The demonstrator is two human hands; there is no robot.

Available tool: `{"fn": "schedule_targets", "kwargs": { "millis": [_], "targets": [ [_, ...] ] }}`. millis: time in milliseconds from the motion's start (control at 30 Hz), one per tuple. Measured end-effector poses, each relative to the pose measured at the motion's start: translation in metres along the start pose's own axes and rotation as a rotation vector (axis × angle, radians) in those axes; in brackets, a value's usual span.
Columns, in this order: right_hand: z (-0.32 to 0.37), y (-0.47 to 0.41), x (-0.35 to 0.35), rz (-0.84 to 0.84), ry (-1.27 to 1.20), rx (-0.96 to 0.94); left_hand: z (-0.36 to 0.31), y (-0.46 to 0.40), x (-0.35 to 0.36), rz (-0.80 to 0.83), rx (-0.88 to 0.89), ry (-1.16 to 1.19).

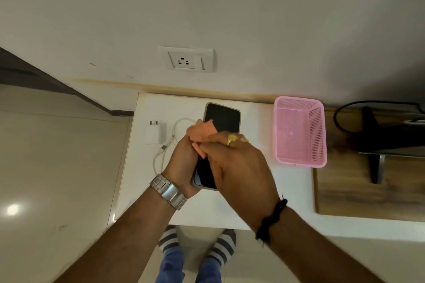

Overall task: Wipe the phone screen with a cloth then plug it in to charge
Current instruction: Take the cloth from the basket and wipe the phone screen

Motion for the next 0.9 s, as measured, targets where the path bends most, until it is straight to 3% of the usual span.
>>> {"fn": "schedule_targets", "kwargs": {
  "millis": [33,133,200,267,400,567,633,800,900],
  "targets": [
    [0.001,0.003,0.002,0.044,-0.003,-0.021,0.0,0.002,0.0,-0.002,0.006,-0.002],
    [-0.017,-0.021,-0.049,-0.203,0.114,0.004,0.006,0.0,0.002,0.028,0.023,-0.028],
    [-0.025,-0.032,-0.069,-0.281,0.136,0.059,0.006,0.0,0.004,0.063,0.013,-0.003],
    [-0.019,-0.021,-0.055,-0.253,0.077,0.061,-0.001,0.001,0.001,0.039,0.025,0.007],
    [0.011,0.017,-0.016,-0.038,0.061,-0.059,-0.001,0.005,-0.007,-0.024,-0.004,0.05],
    [-0.015,-0.019,-0.068,-0.256,0.158,0.052,-0.004,0.007,0.011,0.122,0.03,0.035],
    [-0.003,-0.006,-0.054,-0.244,0.147,0.004,-0.008,0.005,0.01,0.109,0.008,0.098],
    [0.009,0.033,-0.01,-0.024,0.075,-0.043,-0.005,0.003,0.002,0.068,-0.001,0.067],
    [-0.007,0.001,-0.048,-0.187,0.168,-0.006,-0.001,0.001,0.006,0.081,-0.001,0.088]
  ]
}}
Point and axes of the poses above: each hand's wrist, its own y-axis away from the middle knuckle, its own x-axis out of the palm, z = x × y, the point moved 8 cm from there along -y, towards the middle knuckle, and after that the axes turned 11 degrees about -y, right-handed, at the moved point
